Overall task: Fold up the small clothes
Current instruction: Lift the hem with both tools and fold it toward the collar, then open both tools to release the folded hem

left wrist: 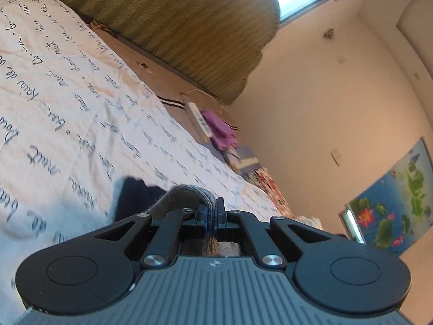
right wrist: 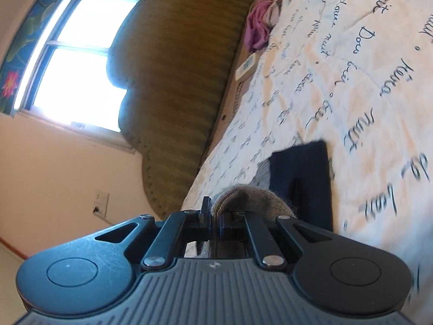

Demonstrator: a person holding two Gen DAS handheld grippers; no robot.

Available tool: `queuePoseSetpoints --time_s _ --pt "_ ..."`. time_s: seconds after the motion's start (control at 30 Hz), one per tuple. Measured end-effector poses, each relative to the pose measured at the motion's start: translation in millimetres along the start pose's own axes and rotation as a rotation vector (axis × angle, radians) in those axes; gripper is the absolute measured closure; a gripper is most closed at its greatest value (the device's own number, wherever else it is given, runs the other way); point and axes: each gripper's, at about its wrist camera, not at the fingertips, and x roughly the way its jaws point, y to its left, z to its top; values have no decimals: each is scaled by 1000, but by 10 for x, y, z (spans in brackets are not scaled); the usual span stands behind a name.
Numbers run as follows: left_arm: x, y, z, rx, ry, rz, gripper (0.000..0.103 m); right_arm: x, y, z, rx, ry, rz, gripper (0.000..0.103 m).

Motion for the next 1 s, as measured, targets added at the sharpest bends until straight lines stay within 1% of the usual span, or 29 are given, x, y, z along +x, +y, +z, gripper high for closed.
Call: queuePoseSetpoints --time_s 0.07,0.1,0.13,0.17,0.2,0.27,0.33,0.37,0.4,0.43,0.47,0.5,0.53,0.57,0.63,0.73,0.8,0.83,0.87,0.9,0.93,0.97,1.0 --pt "228 172 76 -52 5 42 101 164 -141 120 39 -7 -52 98" --pt "338 244 97 -59 11 70 101 249 -215 166 57 -2 -72 97" --pt "442 316 110 -68 22 99 101 319 -283 202 72 3 -85 95" --pt "513 383 114 -82 34 121 100 384 -367 234 103 3 -93 94" --pt "557 436 119 -95 35 135 94 421 -431 254 131 -2 -97 94" --pt "578 518 134 -105 13 139 93 495 -531 296 161 -1 -94 92" --pt "587 523 176 -87 25 110 87 538 -537 324 138 16 -101 79" --pt "571 491 207 -64 21 113 81 537 -500 334 113 25 -105 75" --pt "535 441 242 -25 1 122 68 534 -449 356 81 28 -109 65" --pt "500 382 276 17 -23 133 58 523 -399 376 50 24 -116 54" --pt "469 316 298 58 -46 150 41 518 -322 425 5 14 -130 49" --pt "455 270 313 101 -60 175 35 483 -253 455 -38 3 -145 43" --pt "451 215 309 157 -70 203 35 481 -185 481 -82 -3 -169 43" --pt "487 169 293 203 -61 231 36 496 -116 505 -128 -2 -203 43" --pt "614 134 240 260 -11 275 38 578 -18 535 -207 12 -280 43" --pt "861 100 108 342 72 321 45 810 99 486 -352 92 -392 43" --pt "1061 76 -3 424 112 390 53 1012 152 407 -474 156 -480 44" --pt "1157 66 -49 462 138 430 57 1099 159 366 -526 174 -517 47" --pt "1243 60 -91 496 164 465 80 1152 168 338 -563 176 -529 54" --pt "1301 57 -134 524 183 476 92 1173 189 315 -589 170 -523 84" --pt "1312 31 -170 552 178 474 94 1191 194 312 -587 183 -505 97" --pt "1309 -14 -207 590 166 479 96 1188 192 310 -573 185 -485 97" --pt "1299 -52 -230 622 156 476 96 1169 209 291 -586 174 -466 97"
